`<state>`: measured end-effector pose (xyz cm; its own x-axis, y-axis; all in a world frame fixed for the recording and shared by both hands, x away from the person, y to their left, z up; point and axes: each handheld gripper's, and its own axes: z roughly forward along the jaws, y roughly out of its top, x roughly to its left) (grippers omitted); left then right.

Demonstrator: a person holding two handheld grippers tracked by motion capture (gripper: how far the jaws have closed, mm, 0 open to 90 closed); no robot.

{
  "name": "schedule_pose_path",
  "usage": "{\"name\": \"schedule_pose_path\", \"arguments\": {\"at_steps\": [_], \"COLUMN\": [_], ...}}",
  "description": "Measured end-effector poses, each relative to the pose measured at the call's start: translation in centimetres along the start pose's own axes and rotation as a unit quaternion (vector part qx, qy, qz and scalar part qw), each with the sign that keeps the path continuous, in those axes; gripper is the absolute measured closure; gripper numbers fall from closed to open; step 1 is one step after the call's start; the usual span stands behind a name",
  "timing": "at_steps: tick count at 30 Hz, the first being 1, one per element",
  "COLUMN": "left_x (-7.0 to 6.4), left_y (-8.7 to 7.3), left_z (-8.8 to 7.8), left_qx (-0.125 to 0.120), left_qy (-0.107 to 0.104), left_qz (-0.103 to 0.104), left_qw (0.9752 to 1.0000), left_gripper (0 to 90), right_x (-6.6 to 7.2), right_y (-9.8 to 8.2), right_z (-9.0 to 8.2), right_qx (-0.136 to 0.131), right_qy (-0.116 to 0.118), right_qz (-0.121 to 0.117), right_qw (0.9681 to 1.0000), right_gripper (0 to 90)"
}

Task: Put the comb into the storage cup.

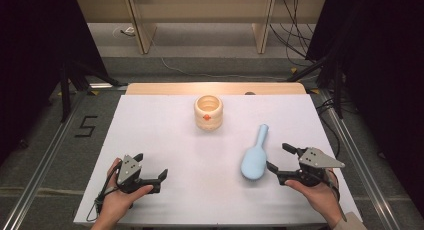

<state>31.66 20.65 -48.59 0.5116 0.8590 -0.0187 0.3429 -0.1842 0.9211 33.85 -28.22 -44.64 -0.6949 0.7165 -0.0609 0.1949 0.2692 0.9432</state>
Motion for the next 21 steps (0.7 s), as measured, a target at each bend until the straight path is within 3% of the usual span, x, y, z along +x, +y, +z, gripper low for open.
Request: {"name": "schedule_pose_path", "arguments": {"at_steps": [1, 5, 6, 11, 17, 19, 21], "left_x": [0.0, 0.0, 0.0, 0.1, 0.0, 0.0, 0.0], "left_y": [0.0, 0.0, 0.0, -0.1, -0.1, -0.1, -0.1], "left_z": [0.0, 0.0, 0.0, 0.0, 0.0, 0.0, 0.0], "left_qx": [0.000, 0.000, -0.001, 0.000, 0.001, 0.001, 0.000], "left_qy": [0.000, 0.000, -0.001, -0.001, -0.003, -0.003, -0.002], "left_qz": [0.001, 0.000, 0.000, -0.002, -0.001, -0.001, -0.003], "left_qw": [1.0000, 1.0000, 1.0000, 1.0000, 1.0000, 1.0000, 1.0000], "left_gripper": [0.0, 0.0, 0.0, 0.0, 0.0, 0.0, 0.0], "right_x": [-0.3, -1.4, -1.8, -3.3, -4.3, -4.5, -4.9], "right_y": [0.3, 1.4, 1.7, 2.5, 3.1, 3.2, 3.3], "right_z": [0.5, 2.5, 3.1, 6.3, 9.2, 9.6, 10.8], "right_qx": [0.002, 0.012, 0.023, 0.078, 0.132, 0.138, 0.160], "right_qy": [-0.010, -0.012, -0.003, -0.007, -0.019, -0.021, -0.028], "right_qz": [-0.011, -0.016, -0.016, -0.009, -0.017, -0.019, -0.028], "right_qw": [0.9999, 0.9997, 0.9996, 0.9969, 0.9910, 0.9900, 0.9863], "right_gripper": [28.5, 54.9, 60.4, 87.4, 90.0, 90.0, 90.0]}}
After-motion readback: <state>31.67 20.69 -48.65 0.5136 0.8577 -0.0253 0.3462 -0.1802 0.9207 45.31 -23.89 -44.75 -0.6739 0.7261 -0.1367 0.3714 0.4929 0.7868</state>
